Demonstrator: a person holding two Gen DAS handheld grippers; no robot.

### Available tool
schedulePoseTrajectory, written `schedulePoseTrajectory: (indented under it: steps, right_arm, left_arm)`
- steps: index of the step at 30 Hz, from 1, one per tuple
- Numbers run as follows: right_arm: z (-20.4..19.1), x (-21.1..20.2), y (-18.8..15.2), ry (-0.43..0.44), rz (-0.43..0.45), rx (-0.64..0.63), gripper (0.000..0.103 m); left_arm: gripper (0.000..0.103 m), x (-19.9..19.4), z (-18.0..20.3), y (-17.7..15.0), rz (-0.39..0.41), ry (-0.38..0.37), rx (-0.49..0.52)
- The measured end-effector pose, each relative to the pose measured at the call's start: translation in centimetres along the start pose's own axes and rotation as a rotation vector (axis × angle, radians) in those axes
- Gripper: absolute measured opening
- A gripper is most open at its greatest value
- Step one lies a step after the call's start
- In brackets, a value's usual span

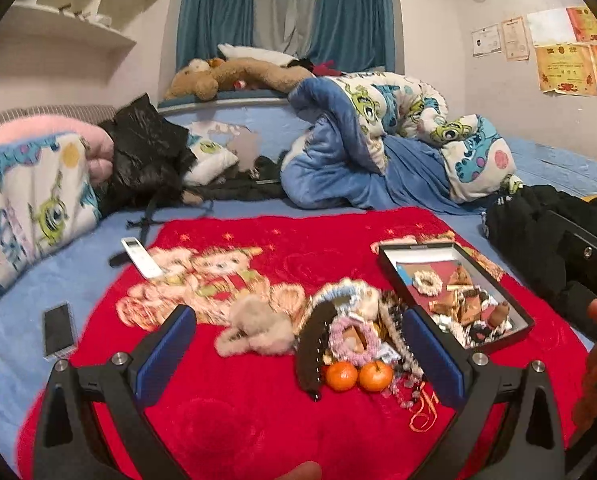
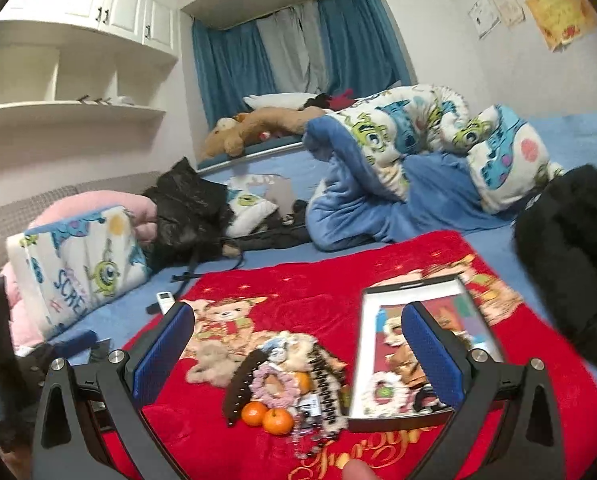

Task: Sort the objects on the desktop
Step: 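Lift both open tools away from the box and back over the pile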

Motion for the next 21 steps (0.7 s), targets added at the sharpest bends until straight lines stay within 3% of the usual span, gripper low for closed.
schedulePoseTrajectory:
  steps: [5, 10, 15, 21]
  right_arm:
    - [0.1, 1.5, -3.7, 0.018, -0.010, -0.007, 0.103]
    - [0.7, 2.5, -6.5, -0.061, -0.011, -0.015, 0.103]
    - [1.9, 5.0, -9.6, -0.054, -0.147, 0.057, 0.103]
    - [1.0, 5.5, -10.8, -0.027, -0.176, -0.002, 0.103]
  left_arm:
    - [0.103, 2.8, -0.6, -3.2, -0.039, 0.070, 0.036]
    - [0.103, 4.5, 0.1, -6.5, -0.100, 0.011, 0.002]
    - [0.103, 5.3, 0.5, -8.3, -0.108, 0.057, 0.049]
    - [0.103, 5.8, -0.2, -8.9, -0.115, 0.062, 0.053]
Point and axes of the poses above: each gripper's, at about its wrist camera, not at the fingertips, and x roughly the way its jaws point, z to its right, y to its top, the point moved 6 cm from there along x, roughly the way its jaws point, and after that the axes turned 1 degree about -y, right-handed, at the moved point
